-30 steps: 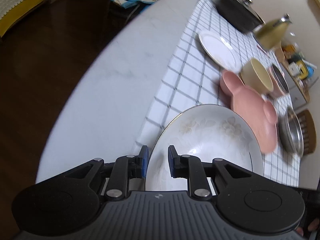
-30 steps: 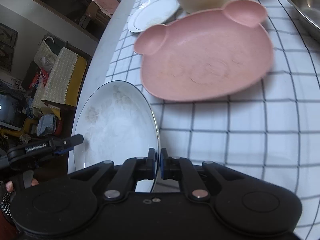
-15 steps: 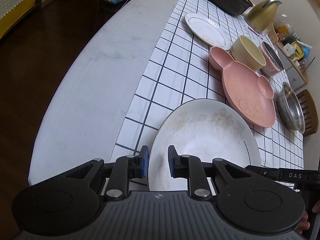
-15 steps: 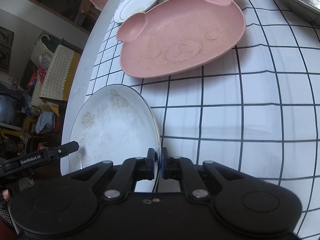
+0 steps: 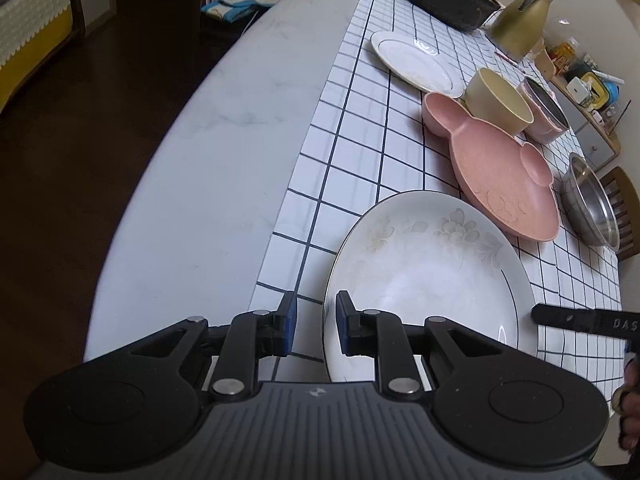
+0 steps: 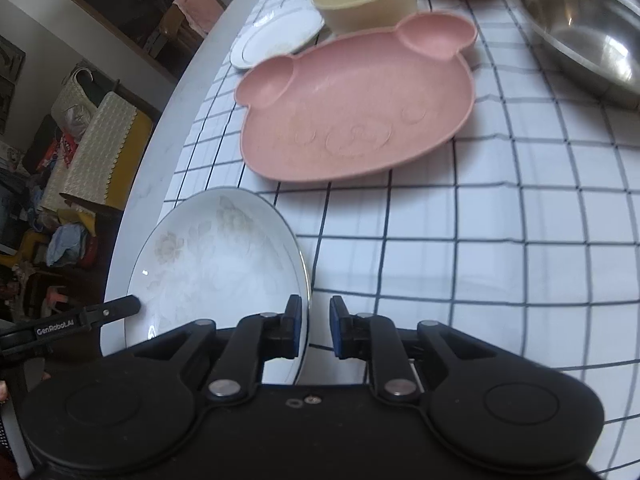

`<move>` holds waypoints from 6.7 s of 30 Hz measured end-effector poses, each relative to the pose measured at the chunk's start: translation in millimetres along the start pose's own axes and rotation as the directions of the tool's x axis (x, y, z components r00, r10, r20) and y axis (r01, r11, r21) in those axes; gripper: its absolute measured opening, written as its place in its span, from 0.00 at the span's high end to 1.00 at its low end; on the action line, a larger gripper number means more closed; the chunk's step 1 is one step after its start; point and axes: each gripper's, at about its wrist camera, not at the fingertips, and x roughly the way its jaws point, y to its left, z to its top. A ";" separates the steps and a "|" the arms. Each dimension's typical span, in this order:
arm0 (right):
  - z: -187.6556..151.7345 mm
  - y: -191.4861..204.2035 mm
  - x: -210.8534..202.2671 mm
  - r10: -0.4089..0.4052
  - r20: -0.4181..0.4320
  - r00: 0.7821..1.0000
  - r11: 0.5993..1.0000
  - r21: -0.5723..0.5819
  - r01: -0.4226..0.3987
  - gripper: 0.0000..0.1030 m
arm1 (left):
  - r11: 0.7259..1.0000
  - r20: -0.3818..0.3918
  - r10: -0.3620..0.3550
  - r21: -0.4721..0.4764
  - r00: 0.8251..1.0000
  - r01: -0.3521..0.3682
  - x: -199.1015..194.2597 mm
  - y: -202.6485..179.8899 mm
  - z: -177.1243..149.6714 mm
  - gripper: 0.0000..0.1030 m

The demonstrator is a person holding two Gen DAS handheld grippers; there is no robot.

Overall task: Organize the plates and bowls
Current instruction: 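Lift and carry the large floral plate with both grippers, then lower the large floral plate onto the cloth and open both grippers, then move both grippers to the rim of the small plain white plate, then close both grippers on the rim of the small white plate, then carry the small white plate and lower it onto the large floral plate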

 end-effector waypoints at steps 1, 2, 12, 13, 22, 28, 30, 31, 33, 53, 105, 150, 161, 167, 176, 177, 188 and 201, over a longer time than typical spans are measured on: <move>-0.8 2.3 -3.5 -0.012 0.012 1.000 1.000 -0.012 0.012 0.81 | 1.000 0.007 0.002 0.008 1.000 -0.002 -3.2 -0.8 0.0 0.81; -1.4 4.3 -6.7 -0.022 0.022 1.000 1.000 -0.022 0.022 0.80 | 1.000 0.013 0.002 0.016 1.000 -0.002 -6.0 -2.0 -0.6 0.81; -10.6 25.7 -35.5 -0.065 0.105 0.992 0.993 -0.095 0.075 0.67 | 0.996 0.072 -0.018 0.091 0.997 0.011 -34.4 -20.3 -4.8 0.62; -11.6 28.4 -38.5 -0.066 0.116 0.991 0.992 -0.103 0.078 0.65 | 0.996 0.082 -0.022 0.093 0.996 0.014 -37.3 -22.0 -4.7 0.49; -18.8 48.0 -67.0 -0.094 0.205 0.974 0.978 -0.162 0.129 0.40 | 0.987 0.156 -0.029 0.163 0.987 0.003 -58.6 -44.9 -4.7 0.40; -19.3 62.1 -84.6 -0.102 0.281 0.954 0.963 -0.215 0.166 0.23 | 0.979 0.214 -0.034 0.204 0.976 -0.010 -74.1 -59.8 -0.1 0.29; -18.2 66.7 -90.1 -0.103 0.306 0.947 0.955 -0.236 0.180 0.20 | 0.978 0.228 -0.046 0.207 0.973 -0.003 -78.5 -63.1 2.8 0.27; -17.5 68.6 -92.6 -0.105 0.319 0.942 0.951 -0.244 0.189 0.17 | 0.979 0.234 -0.050 0.206 0.971 0.001 -80.2 -64.8 4.5 0.27; -15.3 71.7 -96.9 -0.111 0.345 0.932 0.946 -0.251 0.206 0.11 | 0.978 0.246 -0.059 0.209 0.967 0.007 -82.9 -68.3 7.7 0.27; 58.7 79.6 -101.4 -0.145 0.441 0.886 0.895 -0.323 0.308 0.01 | 0.976 0.333 -0.036 0.215 0.942 -0.039 -68.4 -106.8 88.2 0.20; 355.2 28.1 145.6 -0.121 -0.133 0.984 0.935 -0.348 0.068 0.46 | 0.971 -0.036 0.099 -0.215 0.994 -0.104 174.0 -84.1 269.5 0.48; 334.9 35.6 125.7 0.004 -0.171 0.985 0.944 -0.325 -0.060 0.91 | 0.920 0.036 -0.099 -0.376 0.994 0.105 140.0 -33.7 248.8 0.86; 285.0 49.9 68.5 0.024 -0.096 0.995 0.965 -0.258 -0.048 0.92 | 0.941 0.059 -0.193 -0.272 0.979 0.202 81.6 -34.2 221.1 0.86; 240.2 44.9 36.4 0.016 -0.061 0.998 0.980 -0.198 -0.027 0.92 | 0.951 0.025 -0.233 -0.204 0.972 0.233 53.1 -38.0 187.9 0.86; 151.0 36.4 -0.9 0.007 -0.030 1.000 0.995 -0.101 -0.010 0.92 | 0.961 -0.049 -0.265 -0.097 0.963 0.259 20.2 -37.6 128.1 0.86; 141.1 35.1 -2.6 0.008 -0.030 1.000 0.997 -0.081 -0.010 0.92 | 0.962 -0.056 -0.263 -0.086 0.963 0.258 17.3 -36.9 121.8 0.86; 46.7 29.7 -15.9 0.014 -0.024 1.000 1.000 0.021 -0.014 0.92 | 0.965 -0.133 -0.264 -0.030 0.955 0.262 7.9 -18.8 60.4 0.86; -6.2 31.4 1.4 -0.023 -0.055 0.998 0.999 0.037 0.025 0.92 | 0.977 -0.191 -0.202 0.028 0.961 0.211 26.5 -10.0 18.4 0.86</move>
